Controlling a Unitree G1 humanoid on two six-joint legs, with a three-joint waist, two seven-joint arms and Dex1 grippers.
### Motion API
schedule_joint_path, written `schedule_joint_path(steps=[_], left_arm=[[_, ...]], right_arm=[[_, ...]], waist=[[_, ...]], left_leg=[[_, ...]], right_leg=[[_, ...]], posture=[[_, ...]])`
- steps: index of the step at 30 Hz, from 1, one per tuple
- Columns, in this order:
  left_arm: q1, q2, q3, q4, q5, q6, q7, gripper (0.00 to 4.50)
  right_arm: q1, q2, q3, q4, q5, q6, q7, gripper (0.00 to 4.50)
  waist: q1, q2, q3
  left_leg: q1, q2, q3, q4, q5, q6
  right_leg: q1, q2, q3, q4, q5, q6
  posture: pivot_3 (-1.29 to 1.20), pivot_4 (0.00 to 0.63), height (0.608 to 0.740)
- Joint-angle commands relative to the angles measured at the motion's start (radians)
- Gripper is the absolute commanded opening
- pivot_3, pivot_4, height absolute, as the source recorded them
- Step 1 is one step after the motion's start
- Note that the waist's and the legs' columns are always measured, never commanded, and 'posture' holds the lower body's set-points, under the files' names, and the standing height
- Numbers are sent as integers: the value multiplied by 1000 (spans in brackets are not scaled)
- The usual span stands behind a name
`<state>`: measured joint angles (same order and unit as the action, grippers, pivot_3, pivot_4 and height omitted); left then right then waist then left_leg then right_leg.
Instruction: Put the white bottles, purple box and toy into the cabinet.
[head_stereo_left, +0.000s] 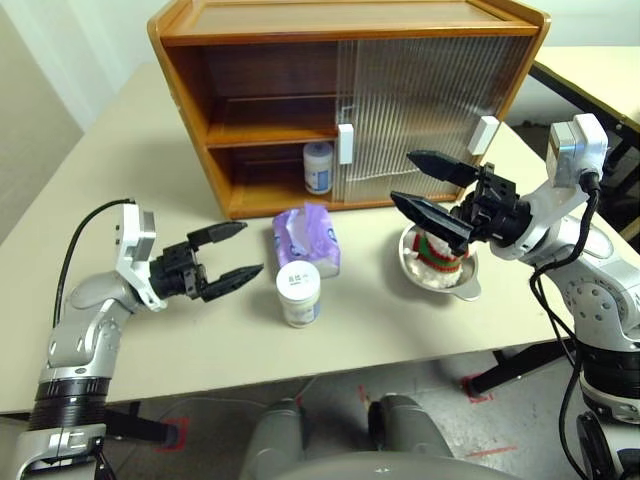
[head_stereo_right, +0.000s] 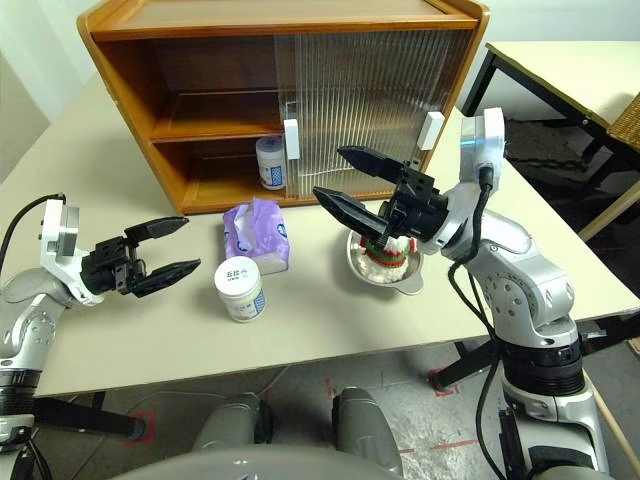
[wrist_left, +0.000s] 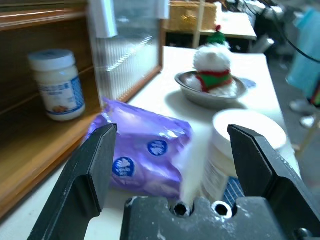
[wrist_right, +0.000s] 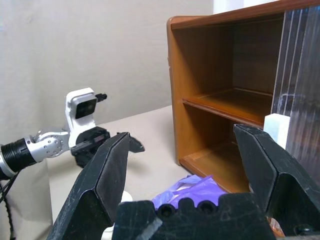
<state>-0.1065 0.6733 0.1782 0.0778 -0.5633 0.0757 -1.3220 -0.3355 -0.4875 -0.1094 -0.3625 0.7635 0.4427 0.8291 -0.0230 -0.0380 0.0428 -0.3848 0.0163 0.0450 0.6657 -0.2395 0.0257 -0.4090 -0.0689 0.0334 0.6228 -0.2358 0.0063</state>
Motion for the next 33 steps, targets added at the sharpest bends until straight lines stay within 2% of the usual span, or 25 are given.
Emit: schedule_joint_path(steps=[1,6,13,30,33], left_arm=[[23,16,-54,28,51,-61,-85,4491],[22,-2,-125,65,111,-157,-148,4491],[-23,-64,-194,131,152,-228,-142,4491],[-90,-140,-231,295,201,-374,-141,4491],[-95,-153,-246,290,207,-372,-135,4491]], right_arm=[[-6,-1,5,5,-9,-10,9,4500],[6,-7,-3,-10,-5,-4,3,4500],[30,-15,-14,-40,1,4,-18,4500],[54,-24,-33,-80,8,9,-61,4500],[59,-28,-35,-85,9,10,-65,4500]], waist=[[6,1,1],[15,2,1],[13,2,1],[-7,2,1],[-14,2,1]], left_leg=[[0,0,0,0,0,0],[0,0,0,-1,0,0],[0,0,0,0,0,0],[0,0,1,0,0,0],[0,0,1,0,0,1]], right_leg=[[0,0,0,0,0,0],[-1,-1,0,0,-1,0],[-1,-1,0,0,0,1],[-1,0,0,1,3,7],[-1,0,0,1,8,16]], posture=[[40,0,740],[27,0,740],[-14,0,740],[-58,0,740],[-66,0,740]])
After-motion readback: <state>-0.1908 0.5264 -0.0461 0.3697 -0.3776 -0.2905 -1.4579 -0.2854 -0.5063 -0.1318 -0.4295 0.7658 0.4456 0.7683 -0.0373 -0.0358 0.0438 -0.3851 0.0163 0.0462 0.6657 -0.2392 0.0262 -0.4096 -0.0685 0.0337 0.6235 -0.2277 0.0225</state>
